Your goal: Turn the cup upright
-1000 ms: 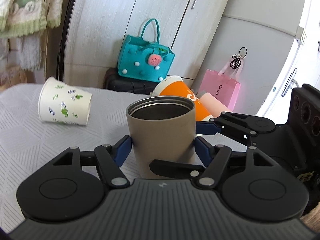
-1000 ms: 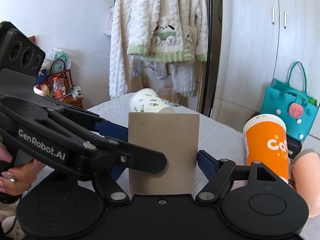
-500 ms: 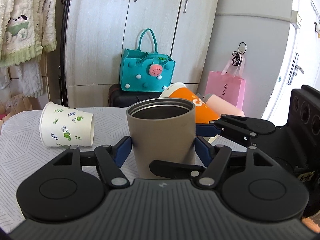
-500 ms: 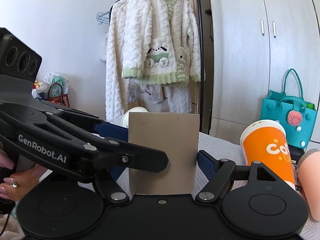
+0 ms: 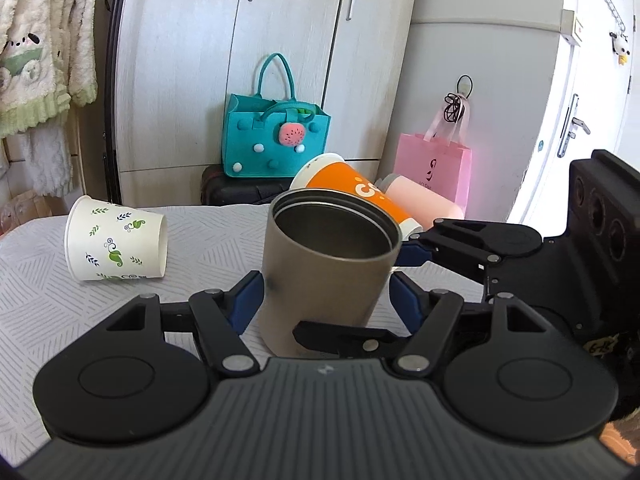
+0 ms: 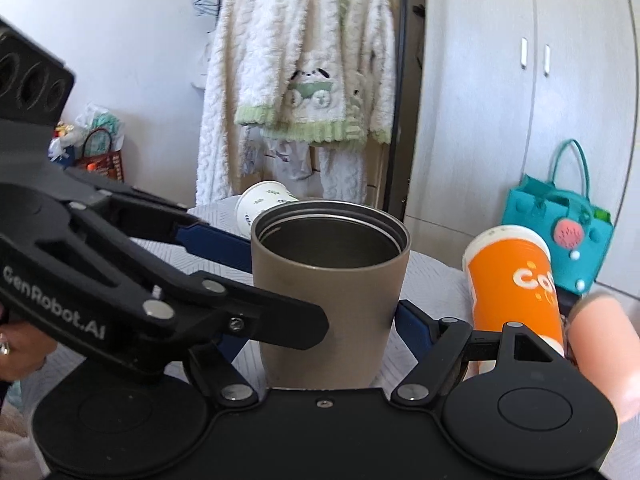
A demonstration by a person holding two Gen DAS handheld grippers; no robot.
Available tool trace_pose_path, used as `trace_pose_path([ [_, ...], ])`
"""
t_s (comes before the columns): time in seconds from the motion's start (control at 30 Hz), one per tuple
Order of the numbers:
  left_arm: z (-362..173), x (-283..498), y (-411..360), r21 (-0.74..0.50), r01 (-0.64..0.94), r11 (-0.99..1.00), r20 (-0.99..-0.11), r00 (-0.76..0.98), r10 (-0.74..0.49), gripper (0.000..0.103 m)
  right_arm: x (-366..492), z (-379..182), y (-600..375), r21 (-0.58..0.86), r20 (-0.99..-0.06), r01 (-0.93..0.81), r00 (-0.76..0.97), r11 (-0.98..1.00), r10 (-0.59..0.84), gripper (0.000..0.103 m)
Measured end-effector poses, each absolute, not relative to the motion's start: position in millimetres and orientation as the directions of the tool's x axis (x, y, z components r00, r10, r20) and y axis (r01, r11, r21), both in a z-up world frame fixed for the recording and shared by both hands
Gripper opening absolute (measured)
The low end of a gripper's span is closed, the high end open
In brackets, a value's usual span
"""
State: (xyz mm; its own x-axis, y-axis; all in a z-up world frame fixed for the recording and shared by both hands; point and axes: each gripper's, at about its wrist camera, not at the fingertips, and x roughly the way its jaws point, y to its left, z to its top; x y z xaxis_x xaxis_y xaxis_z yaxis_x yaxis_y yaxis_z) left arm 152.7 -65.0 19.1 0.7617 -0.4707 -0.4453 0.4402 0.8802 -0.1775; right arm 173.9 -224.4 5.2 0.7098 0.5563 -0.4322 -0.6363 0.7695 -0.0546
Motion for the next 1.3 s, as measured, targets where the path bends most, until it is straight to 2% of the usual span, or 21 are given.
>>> trace_pose_path([
  [0.1, 18.1, 151.2, -63.0, -0.187, 0.426, 0.885, -0.451, 0.764, -0.462, 0.070, 169.2, 4.6, -225.7, -0.071, -0.420, -0.632, 0.720, 0.771, 0.552, 0.080],
  [0.27, 16.5, 142.5, -49.6, -0.220, 0.351, 0.910, -0.453, 0.790, -0.414, 0.070, 155.7, 4.4, -228.0, -0.065, -0.401, -0.615, 0.737, 0.786, 0.544, 0.087],
  [0.43, 17.5, 127.3, -41.9, -0.223, 0.307, 0.925, -0.464, 0.801, -0.378, 0.071, 130.7, 0.7, -227.1, -0.086, -0.371, -0.555, 0.789, 0.828, 0.490, 0.087],
  [0.5, 22.2, 119.5, -41.1, -0.193, 0.284, 0.939, -0.472, 0.812, -0.343, 0.071, 123.1, 2.0, -230.0, -0.053, -0.377, -0.528, 0.797, 0.848, 0.472, 0.087],
  [0.6, 31.1, 105.1, -41.3, -0.147, 0.260, 0.954, -0.464, 0.834, -0.299, 0.074, 112.5, 2.6, -240.8, 0.077, -0.365, -0.475, 0.805, 0.877, 0.468, 0.087],
  [0.7, 36.1, 89.5, -36.8, -0.123, 0.238, 0.963, -0.464, 0.844, -0.268, 0.075, 98.6, 5.0, -246.5, 0.120, -0.347, -0.435, 0.824, 0.893, 0.448, 0.087],
  [0.83, 38.8, 75.9, -31.7, -0.118, 0.214, 0.970, -0.472, 0.847, -0.245, 0.076, 80.3, 14.4, -250.8, 0.116, -0.327, -0.391, 0.853, 0.913, 0.407, 0.087],
  [1.3, 39.6, 41.8, -21.2, -0.088, 0.157, 0.984, -0.486, 0.855, -0.180, 0.080, 39.3, 27.7, -260.4, 0.074, -0.342, -0.292, 0.891, 0.954, 0.299, 0.089],
])
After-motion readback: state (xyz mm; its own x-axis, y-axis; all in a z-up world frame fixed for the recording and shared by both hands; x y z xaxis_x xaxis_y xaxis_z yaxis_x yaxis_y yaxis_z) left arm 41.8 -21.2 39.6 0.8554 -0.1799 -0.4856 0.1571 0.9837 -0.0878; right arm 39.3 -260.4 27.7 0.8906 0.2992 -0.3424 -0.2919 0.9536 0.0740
